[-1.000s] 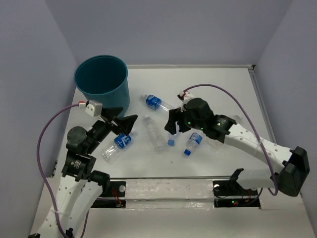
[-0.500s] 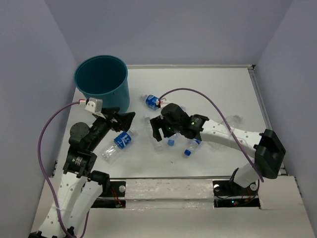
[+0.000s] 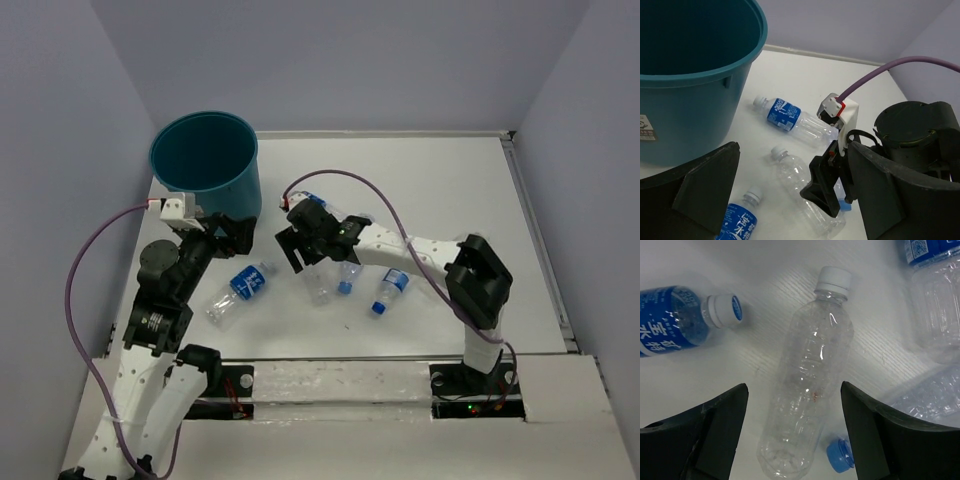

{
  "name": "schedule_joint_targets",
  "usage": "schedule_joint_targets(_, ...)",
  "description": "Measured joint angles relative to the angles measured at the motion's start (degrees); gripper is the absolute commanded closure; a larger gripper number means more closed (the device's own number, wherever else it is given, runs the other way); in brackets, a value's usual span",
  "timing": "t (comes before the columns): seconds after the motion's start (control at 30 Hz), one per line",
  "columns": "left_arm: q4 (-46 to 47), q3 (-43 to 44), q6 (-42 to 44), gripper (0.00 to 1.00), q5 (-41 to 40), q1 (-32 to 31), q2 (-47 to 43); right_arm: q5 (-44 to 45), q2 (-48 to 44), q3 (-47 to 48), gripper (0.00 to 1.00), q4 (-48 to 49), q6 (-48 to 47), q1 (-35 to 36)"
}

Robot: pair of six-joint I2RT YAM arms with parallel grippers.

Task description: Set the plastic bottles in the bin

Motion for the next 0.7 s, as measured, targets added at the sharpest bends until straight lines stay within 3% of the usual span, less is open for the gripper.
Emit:
schedule_joint_targets(0.17, -5.27, 5.95, -1.75, 0.01, 2.51, 0.00, 6.82, 4.17, -3.96, -1.97, 0.20, -2.47, -0.66, -0.42)
schedule_joint_targets(0.33, -5.20, 5.73, -6.12, 0.01, 7.37, -1.22, 12.02, 7.17, -22.95, -9.33, 0.20, -2.97, -1.33, -2.95)
schedule_joint_targets(0.53, -3.08, 4.59, -10.91, 0.01, 1.40, -15.28, 25.73, 8.39, -42.03, -19.28, 0.21, -1.99, -1.01, -12.24)
schedule_joint_targets(0.7, -3.26, 4.57, -12.39, 0.02, -10.14, -24.02, 36.63, 8.04, -44.72, -25.75, 0.25, -2.51, 0.04, -17.55)
